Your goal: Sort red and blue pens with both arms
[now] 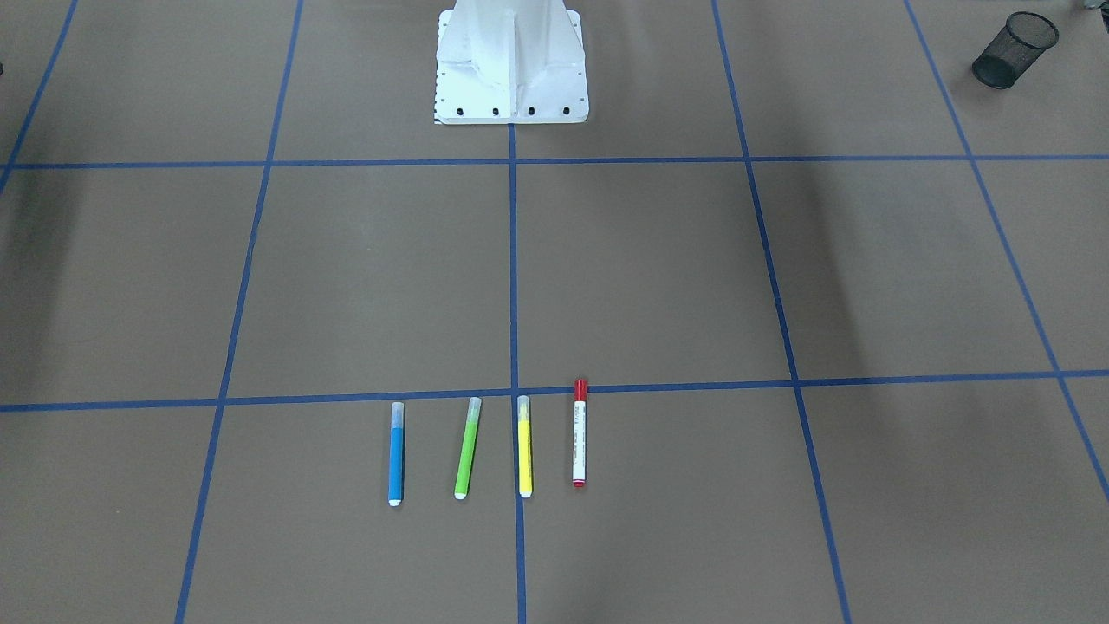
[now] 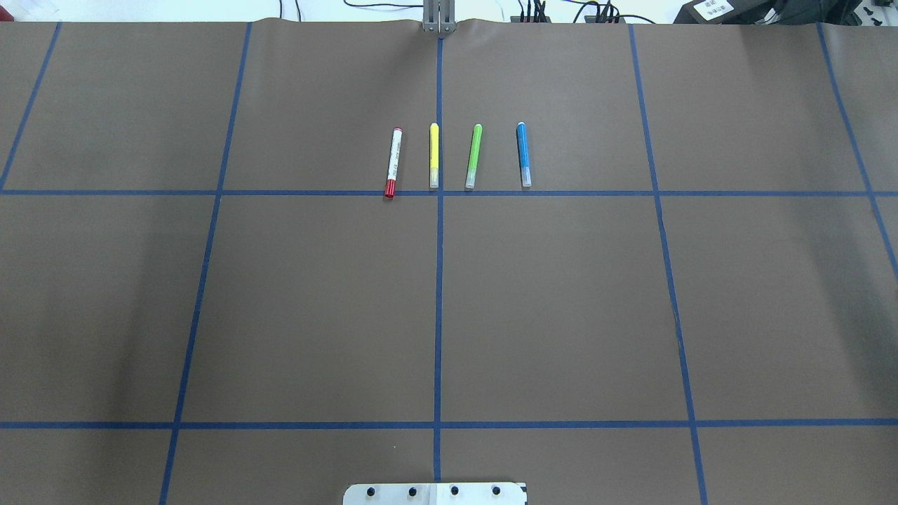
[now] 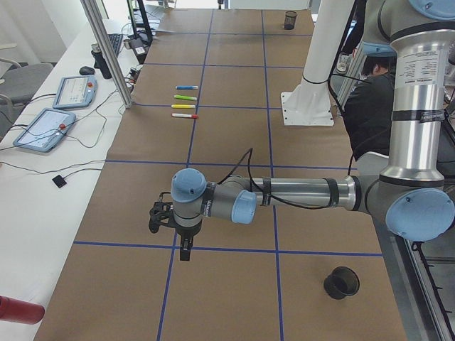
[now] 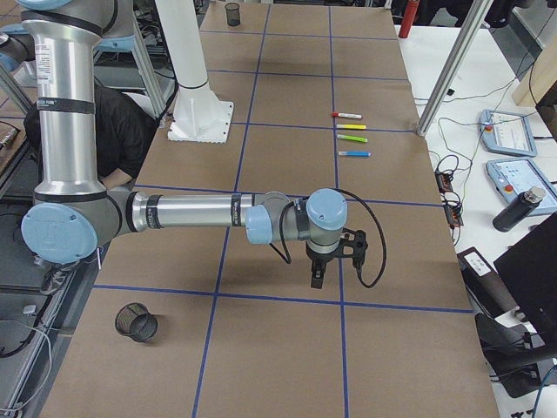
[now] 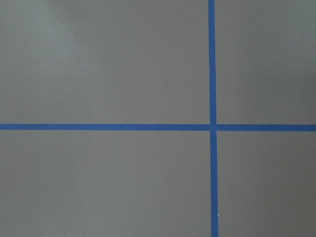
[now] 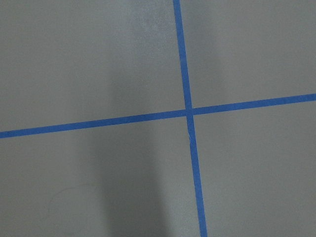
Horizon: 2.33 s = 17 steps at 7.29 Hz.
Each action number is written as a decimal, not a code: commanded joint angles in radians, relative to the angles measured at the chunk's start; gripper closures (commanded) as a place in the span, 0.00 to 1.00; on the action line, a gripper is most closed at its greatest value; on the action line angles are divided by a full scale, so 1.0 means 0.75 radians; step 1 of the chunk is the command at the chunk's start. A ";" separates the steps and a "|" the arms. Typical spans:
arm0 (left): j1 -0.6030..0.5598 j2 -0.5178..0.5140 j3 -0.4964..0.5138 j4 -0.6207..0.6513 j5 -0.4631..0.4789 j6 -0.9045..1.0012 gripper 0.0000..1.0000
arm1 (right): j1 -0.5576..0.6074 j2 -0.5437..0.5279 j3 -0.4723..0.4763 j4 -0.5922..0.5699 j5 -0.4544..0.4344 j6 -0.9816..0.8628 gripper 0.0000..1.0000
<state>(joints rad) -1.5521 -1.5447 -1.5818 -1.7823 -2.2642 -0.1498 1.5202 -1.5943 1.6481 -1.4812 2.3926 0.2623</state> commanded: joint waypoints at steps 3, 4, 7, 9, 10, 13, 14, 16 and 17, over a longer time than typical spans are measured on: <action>0.000 0.000 0.000 0.008 0.002 -0.001 0.00 | 0.000 -0.006 0.005 0.001 0.001 0.000 0.00; 0.000 0.000 -0.002 0.008 0.002 -0.001 0.00 | 0.000 -0.006 0.005 0.001 0.001 0.000 0.00; 0.002 -0.002 0.002 0.010 0.002 -0.001 0.00 | 0.000 0.001 0.007 0.001 0.001 0.002 0.00; 0.002 0.000 0.006 0.012 0.004 -0.001 0.00 | 0.000 -0.010 0.009 0.003 -0.002 0.000 0.00; 0.002 0.000 0.002 0.012 0.004 -0.001 0.00 | 0.000 -0.010 0.007 0.003 -0.002 0.000 0.00; 0.004 -0.031 -0.004 0.006 0.000 -0.001 0.00 | 0.000 0.007 0.020 0.005 0.000 0.002 0.00; 0.004 -0.025 -0.024 0.000 0.000 -0.001 0.00 | 0.000 0.003 0.022 0.003 -0.002 0.002 0.00; 0.004 -0.031 -0.028 -0.002 -0.002 -0.011 0.00 | 0.000 0.033 0.018 0.003 0.001 0.039 0.00; 0.008 -0.091 -0.034 0.010 0.000 -0.015 0.00 | 0.000 0.064 0.022 -0.003 0.013 0.041 0.00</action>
<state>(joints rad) -1.5482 -1.5769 -1.6037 -1.7822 -2.2652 -0.1565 1.5202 -1.5716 1.6629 -1.4797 2.3949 0.2826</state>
